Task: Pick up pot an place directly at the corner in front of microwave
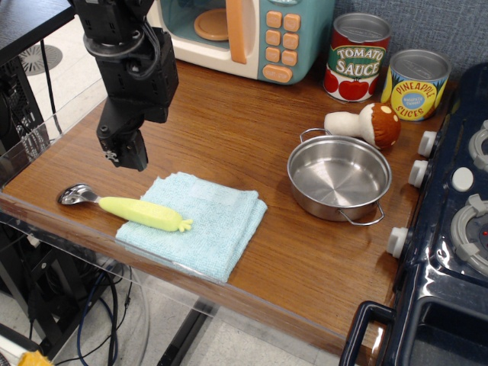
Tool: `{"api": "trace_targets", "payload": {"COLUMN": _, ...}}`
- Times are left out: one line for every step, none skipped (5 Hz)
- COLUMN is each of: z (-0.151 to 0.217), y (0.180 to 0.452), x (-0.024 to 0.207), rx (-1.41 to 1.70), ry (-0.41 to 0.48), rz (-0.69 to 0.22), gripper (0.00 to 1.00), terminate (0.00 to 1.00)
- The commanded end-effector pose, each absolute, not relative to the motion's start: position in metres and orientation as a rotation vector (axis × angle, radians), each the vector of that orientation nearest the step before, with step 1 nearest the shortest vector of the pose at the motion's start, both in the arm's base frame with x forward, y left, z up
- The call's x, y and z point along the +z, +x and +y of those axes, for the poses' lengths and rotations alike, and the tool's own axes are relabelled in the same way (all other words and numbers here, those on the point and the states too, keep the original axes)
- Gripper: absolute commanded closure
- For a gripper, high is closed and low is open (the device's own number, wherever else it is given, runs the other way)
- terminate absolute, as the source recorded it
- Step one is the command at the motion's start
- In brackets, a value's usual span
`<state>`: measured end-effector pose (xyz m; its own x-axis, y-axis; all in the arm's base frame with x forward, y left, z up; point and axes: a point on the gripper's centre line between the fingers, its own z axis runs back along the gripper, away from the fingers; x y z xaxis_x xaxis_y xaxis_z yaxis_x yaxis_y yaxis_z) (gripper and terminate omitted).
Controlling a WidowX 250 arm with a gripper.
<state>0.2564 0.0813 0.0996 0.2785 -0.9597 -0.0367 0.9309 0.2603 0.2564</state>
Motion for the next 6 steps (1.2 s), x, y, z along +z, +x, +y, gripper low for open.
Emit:
{"api": "trace_targets", "payload": {"z": 0.081, "y": 0.256, "x": 0.100, "rx": -1.285, "ry": 0.246, "rz": -0.136, "gripper": 0.00, "terminate": 0.00}}
{"api": "trace_targets", "payload": {"z": 0.058, "y": 0.268, "x": 0.099, "rx": -1.361, "ry": 0.185, "rz": -0.169, "gripper": 0.00, "terminate": 0.00}}
{"api": "trace_targets", "payload": {"z": 0.024, "y": 0.278, "x": 0.096, "rx": -1.469, "ry": 0.051, "rz": -0.238, "gripper": 0.00, "terminate": 0.00}}
{"api": "trace_targets", "payload": {"z": -0.009, "y": 0.287, "x": 0.095, "rx": -1.569, "ry": -0.041, "rz": -0.290, "gripper": 0.00, "terminate": 0.00}}
{"api": "trace_targets", "payload": {"z": -0.026, "y": 0.295, "x": 0.086, "rx": -1.631, "ry": -0.038, "rz": -0.258, "gripper": 0.00, "terminate": 0.00}}
{"api": "trace_targets", "payload": {"z": -0.032, "y": 0.302, "x": 0.070, "rx": -1.684, "ry": 0.066, "rz": -0.173, "gripper": 0.00, "terminate": 0.00}}
